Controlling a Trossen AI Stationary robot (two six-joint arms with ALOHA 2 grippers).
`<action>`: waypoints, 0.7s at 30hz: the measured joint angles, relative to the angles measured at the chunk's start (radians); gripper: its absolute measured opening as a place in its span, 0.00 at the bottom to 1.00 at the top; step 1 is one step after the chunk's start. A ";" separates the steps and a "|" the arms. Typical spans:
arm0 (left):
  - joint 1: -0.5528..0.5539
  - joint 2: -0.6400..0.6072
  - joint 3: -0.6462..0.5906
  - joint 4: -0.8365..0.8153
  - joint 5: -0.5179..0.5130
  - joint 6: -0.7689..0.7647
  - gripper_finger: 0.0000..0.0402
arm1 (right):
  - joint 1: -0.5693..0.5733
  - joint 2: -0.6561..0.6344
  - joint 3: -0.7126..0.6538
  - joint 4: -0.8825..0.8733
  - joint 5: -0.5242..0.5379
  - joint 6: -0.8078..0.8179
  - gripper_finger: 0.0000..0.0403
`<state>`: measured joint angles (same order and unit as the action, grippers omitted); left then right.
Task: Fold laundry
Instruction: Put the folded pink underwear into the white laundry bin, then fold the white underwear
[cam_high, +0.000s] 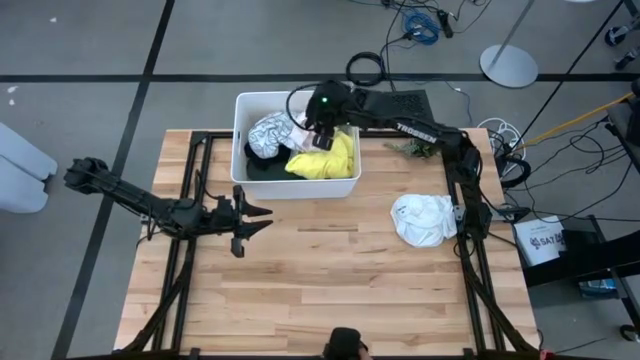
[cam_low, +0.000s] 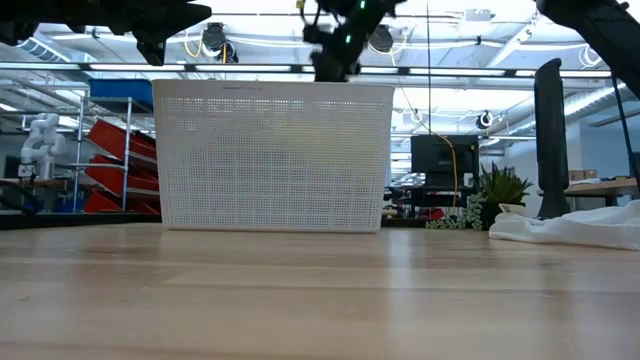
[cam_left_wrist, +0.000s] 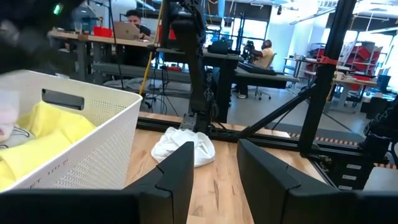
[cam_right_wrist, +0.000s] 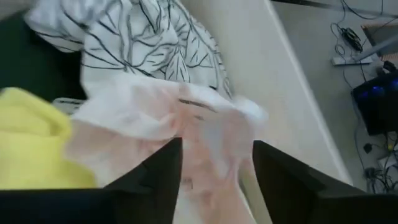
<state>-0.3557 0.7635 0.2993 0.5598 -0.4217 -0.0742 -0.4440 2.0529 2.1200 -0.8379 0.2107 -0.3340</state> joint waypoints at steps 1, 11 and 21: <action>0.000 0.000 0.000 0.000 0.000 0.000 0.33 | 0.003 0.000 0.040 -0.044 -0.001 0.000 0.45; 0.000 0.000 0.000 0.006 0.001 -0.002 0.33 | -0.007 -0.076 0.205 -0.389 -0.028 0.053 0.55; 0.000 0.000 0.001 0.013 0.001 0.002 0.33 | 0.040 -0.157 0.206 -0.712 -0.311 0.257 0.51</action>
<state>-0.3557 0.7635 0.3004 0.5724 -0.4210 -0.0727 -0.4044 1.8958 2.3257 -1.5495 -0.0998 -0.0770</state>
